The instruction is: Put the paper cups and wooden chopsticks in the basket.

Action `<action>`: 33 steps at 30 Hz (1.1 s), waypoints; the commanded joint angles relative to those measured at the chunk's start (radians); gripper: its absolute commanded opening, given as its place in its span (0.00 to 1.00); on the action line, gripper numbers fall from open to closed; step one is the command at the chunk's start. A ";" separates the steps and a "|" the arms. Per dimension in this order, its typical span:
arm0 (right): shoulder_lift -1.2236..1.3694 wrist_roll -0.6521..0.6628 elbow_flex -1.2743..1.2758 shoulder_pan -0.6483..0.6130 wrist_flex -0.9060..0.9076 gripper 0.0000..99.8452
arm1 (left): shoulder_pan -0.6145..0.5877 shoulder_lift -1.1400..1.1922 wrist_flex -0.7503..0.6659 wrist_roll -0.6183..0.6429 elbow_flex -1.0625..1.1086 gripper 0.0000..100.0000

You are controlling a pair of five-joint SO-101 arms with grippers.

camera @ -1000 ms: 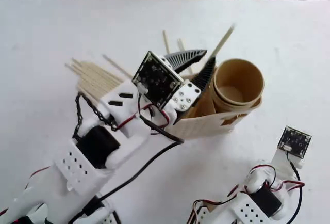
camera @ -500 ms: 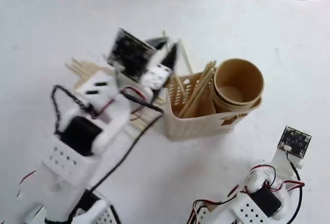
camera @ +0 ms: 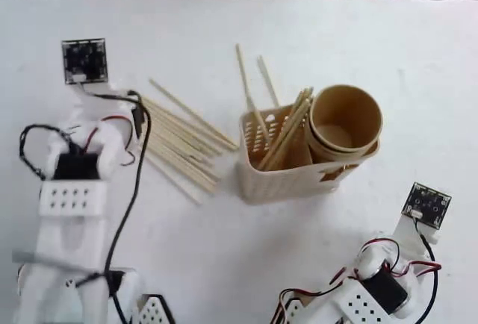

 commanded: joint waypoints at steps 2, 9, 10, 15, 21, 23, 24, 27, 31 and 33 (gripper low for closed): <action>-0.008 -0.003 0.009 0.007 -0.010 0.02 | -0.008 0.285 0.005 0.055 -0.112 0.09; -0.008 -0.003 0.009 0.007 -0.010 0.02 | -0.012 0.501 0.084 0.100 -0.203 0.15; -0.008 -0.003 0.009 0.007 -0.010 0.02 | -0.008 0.516 0.084 0.114 -0.203 0.15; -0.008 -0.003 0.009 0.007 -0.010 0.02 | 0.012 0.576 0.080 0.135 -0.203 0.15; -0.008 -0.003 0.009 0.004 -0.010 0.02 | 0.013 0.615 0.092 0.175 -0.189 0.15; -0.008 -0.003 0.009 0.004 -0.010 0.02 | 0.012 0.631 0.083 0.190 -0.186 0.15; -0.008 -0.003 0.009 0.005 -0.010 0.02 | 0.012 0.641 0.075 0.190 -0.190 0.15; -0.008 -0.003 0.009 0.005 -0.010 0.02 | 0.012 0.674 0.064 0.192 -0.195 0.15; -0.008 -0.003 0.009 0.005 -0.010 0.02 | 0.012 0.716 0.066 0.192 -0.229 0.15; -0.008 -0.003 0.009 0.005 -0.010 0.02 | 0.012 0.723 0.066 0.192 -0.232 0.15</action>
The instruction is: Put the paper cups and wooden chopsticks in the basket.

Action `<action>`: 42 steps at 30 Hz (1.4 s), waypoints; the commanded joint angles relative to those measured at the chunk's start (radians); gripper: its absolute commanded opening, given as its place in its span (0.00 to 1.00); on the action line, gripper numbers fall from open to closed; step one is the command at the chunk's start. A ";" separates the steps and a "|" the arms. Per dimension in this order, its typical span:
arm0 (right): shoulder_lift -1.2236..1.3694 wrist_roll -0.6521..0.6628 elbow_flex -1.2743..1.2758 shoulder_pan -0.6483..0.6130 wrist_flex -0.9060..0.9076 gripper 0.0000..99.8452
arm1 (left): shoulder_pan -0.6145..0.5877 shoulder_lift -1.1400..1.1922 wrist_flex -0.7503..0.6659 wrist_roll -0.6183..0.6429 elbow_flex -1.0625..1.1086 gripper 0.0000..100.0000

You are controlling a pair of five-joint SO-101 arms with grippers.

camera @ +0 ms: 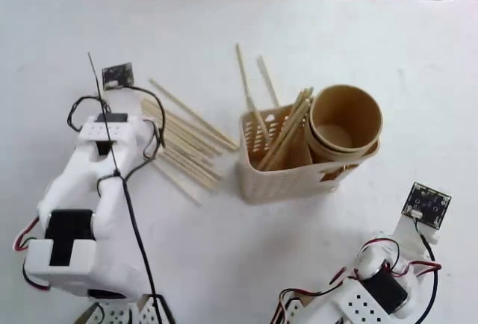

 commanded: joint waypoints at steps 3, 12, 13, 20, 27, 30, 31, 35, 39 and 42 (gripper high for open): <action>-0.008 -0.003 0.009 0.005 -0.010 0.02 | 0.013 0.008 -0.017 0.009 -0.034 0.15; -0.008 -0.003 0.009 0.005 -0.010 0.02 | 0.019 0.010 -0.017 0.021 -0.034 0.16; -0.008 -0.003 0.009 0.005 -0.010 0.02 | 0.019 0.010 -0.017 0.055 -0.034 0.16; -0.008 -0.003 0.009 0.005 -0.010 0.02 | 0.016 0.013 -0.017 0.313 -0.032 0.16; -0.008 -0.003 0.009 0.007 -0.010 0.02 | 0.010 0.015 0.005 0.330 -0.020 0.15; -0.008 -0.003 0.009 0.002 -0.010 0.02 | -0.013 0.015 0.074 0.325 -0.011 0.15; -0.008 -0.003 0.009 0.002 -0.010 0.02 | -0.025 0.015 0.087 0.324 -0.009 0.15; -0.008 -0.003 0.009 0.004 -0.010 0.02 | -0.084 0.016 0.101 0.322 -0.009 0.15; -0.008 -0.003 0.009 0.004 -0.010 0.02 | -0.087 0.016 0.097 0.322 -0.008 0.15; -0.008 -0.003 0.009 0.004 -0.010 0.02 | -0.082 0.016 0.095 0.322 -0.015 0.15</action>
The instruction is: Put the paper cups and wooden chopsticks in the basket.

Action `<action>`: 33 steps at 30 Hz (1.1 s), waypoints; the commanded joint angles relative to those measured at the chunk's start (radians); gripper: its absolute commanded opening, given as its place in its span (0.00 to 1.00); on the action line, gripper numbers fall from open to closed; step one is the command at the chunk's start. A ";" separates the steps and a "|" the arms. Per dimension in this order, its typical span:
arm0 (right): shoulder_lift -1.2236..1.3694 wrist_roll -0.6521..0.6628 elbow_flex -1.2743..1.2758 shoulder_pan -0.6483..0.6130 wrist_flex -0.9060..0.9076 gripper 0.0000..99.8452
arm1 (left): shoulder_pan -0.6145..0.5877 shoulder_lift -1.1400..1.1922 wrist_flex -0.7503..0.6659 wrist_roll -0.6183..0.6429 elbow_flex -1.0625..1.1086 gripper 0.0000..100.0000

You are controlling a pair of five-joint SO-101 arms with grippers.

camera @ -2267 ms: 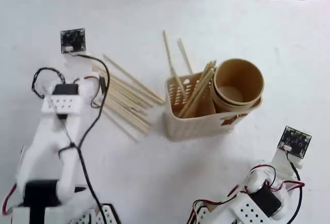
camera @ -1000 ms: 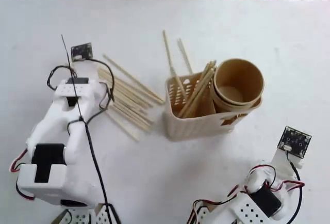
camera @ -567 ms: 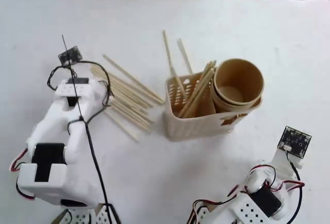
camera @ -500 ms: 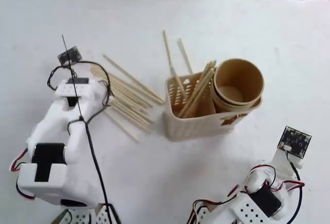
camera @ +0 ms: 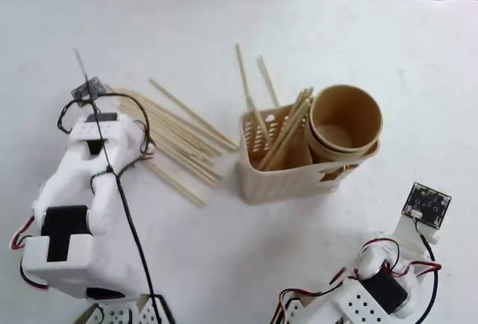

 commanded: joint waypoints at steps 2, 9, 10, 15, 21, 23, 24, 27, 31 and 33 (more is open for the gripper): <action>-0.008 -0.003 0.009 0.005 -0.010 0.02 | -0.024 0.001 -0.012 -0.002 -0.011 0.15; -0.008 -0.003 0.009 0.005 -0.010 0.02 | -0.081 0.001 -0.138 -0.103 -0.012 0.03; -0.008 -0.003 0.009 0.005 -0.010 0.02 | -0.090 0.001 -0.144 -0.112 -0.011 0.02; -0.008 -0.003 0.009 0.005 -0.010 0.02 | -0.145 0.001 -0.121 -0.189 -0.074 0.02; -0.008 -0.003 0.009 0.005 -0.010 0.02 | -0.151 0.002 0.061 -0.499 -0.282 0.02; -0.008 -0.003 0.009 0.005 -0.010 0.02 | -0.151 0.002 0.133 -0.574 -0.358 0.02; -0.008 -0.003 0.009 0.005 -0.010 0.02 | -0.151 0.001 0.163 -0.600 -0.391 0.02; -0.008 -0.003 0.009 0.005 -0.010 0.02 | -0.142 -0.005 0.221 -0.620 -0.494 0.02; -0.008 -0.003 0.009 0.005 -0.010 0.02 | -0.110 -0.007 0.292 -0.601 -0.640 0.02; -0.008 -0.003 0.009 0.005 -0.010 0.02 | -0.084 -0.007 0.333 -0.571 -0.718 0.02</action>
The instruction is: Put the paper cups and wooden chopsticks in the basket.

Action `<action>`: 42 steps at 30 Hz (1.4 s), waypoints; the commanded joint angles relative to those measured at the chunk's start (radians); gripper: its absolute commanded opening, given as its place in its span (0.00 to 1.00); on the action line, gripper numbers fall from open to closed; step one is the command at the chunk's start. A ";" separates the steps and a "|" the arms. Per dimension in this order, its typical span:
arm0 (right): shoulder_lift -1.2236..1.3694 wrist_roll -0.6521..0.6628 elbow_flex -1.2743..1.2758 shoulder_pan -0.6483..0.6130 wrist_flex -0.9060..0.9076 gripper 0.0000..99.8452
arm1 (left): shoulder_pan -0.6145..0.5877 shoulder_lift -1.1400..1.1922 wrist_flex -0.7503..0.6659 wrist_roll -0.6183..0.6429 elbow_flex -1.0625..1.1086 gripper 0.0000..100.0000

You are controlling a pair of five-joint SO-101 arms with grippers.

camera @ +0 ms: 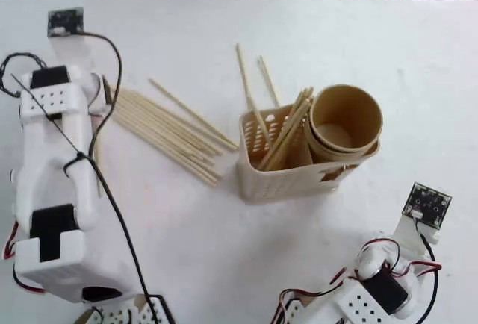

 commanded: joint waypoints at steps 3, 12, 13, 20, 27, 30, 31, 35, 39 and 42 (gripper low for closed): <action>-0.008 -0.003 0.009 0.005 -0.010 0.02 | 0.105 -0.013 0.133 0.052 -0.284 0.02; -0.008 -0.003 0.009 0.005 -0.010 0.02 | 0.372 -0.015 0.496 0.069 -0.779 0.02; -0.008 -0.003 0.009 0.005 -0.010 0.02 | 0.398 -0.015 0.534 0.086 -0.838 0.02; -0.008 -0.003 0.009 0.007 -0.010 0.02 | 0.559 -0.090 0.611 0.095 -0.987 0.02; -0.008 -0.003 0.009 0.007 -0.010 0.02 | 0.685 -0.420 0.542 0.058 -0.664 0.02; -0.008 -0.003 0.009 0.007 -0.010 0.02 | 0.696 -0.582 0.434 0.031 -0.502 0.02; -0.008 -0.003 0.009 0.007 -0.010 0.02 | 0.705 -0.628 0.391 0.021 -0.448 0.02; -0.008 -0.003 0.009 0.007 -0.010 0.02 | 0.766 -0.750 0.204 0.015 -0.233 0.02; -0.008 -0.003 0.009 0.007 -0.010 0.02 | 0.874 -0.774 0.003 0.021 -0.114 0.02; -0.008 -0.003 0.009 0.007 -0.010 0.02 | 0.974 -0.774 -0.127 0.023 -0.064 0.02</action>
